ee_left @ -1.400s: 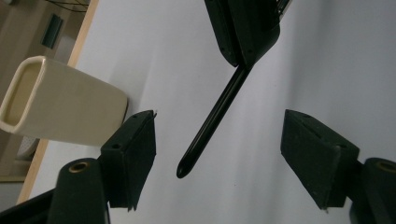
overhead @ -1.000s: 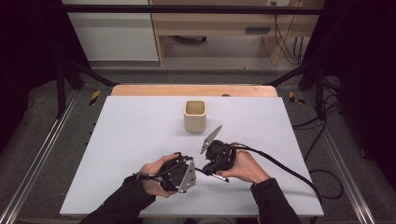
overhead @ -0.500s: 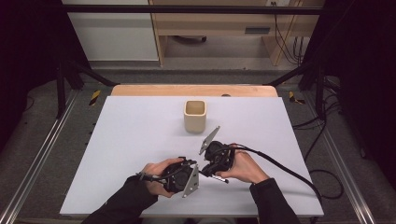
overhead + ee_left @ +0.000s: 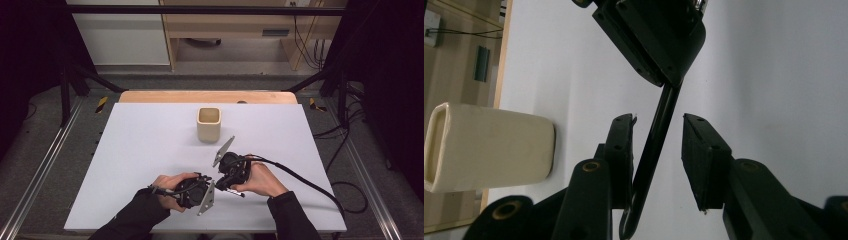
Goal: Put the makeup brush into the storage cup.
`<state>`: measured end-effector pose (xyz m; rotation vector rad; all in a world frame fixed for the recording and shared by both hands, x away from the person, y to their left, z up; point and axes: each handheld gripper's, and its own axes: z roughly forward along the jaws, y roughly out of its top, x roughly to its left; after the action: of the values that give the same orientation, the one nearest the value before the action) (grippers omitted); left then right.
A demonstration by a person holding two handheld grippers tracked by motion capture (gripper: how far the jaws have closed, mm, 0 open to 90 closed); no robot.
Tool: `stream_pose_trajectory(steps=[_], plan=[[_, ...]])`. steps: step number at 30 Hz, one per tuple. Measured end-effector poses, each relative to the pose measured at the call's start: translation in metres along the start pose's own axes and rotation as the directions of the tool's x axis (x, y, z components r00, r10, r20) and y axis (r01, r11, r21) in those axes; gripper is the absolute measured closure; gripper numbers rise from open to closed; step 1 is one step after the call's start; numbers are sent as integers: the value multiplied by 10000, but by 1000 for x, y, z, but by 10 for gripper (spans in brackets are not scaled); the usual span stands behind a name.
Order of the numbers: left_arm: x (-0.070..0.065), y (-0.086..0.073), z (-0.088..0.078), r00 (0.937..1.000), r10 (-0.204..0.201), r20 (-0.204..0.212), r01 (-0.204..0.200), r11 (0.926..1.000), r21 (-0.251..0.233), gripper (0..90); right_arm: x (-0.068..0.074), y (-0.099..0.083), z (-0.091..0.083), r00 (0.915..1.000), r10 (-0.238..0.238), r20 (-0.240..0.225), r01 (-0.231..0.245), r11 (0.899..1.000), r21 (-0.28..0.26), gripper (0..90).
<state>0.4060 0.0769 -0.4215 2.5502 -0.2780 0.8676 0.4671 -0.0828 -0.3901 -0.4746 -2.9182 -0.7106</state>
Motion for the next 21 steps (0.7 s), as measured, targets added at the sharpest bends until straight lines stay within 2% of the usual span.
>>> stream_pose_trajectory(steps=[11,21], plan=[[-2,0,0,9998,212,5,-212,9998,-43,758,1,0,3,9997,-41,-236,43,10000,75,843],[-3,0,1,9992,381,104,-381,9993,-5,794,1,0,2,9996,-69,-268,70,10000,65,843]])
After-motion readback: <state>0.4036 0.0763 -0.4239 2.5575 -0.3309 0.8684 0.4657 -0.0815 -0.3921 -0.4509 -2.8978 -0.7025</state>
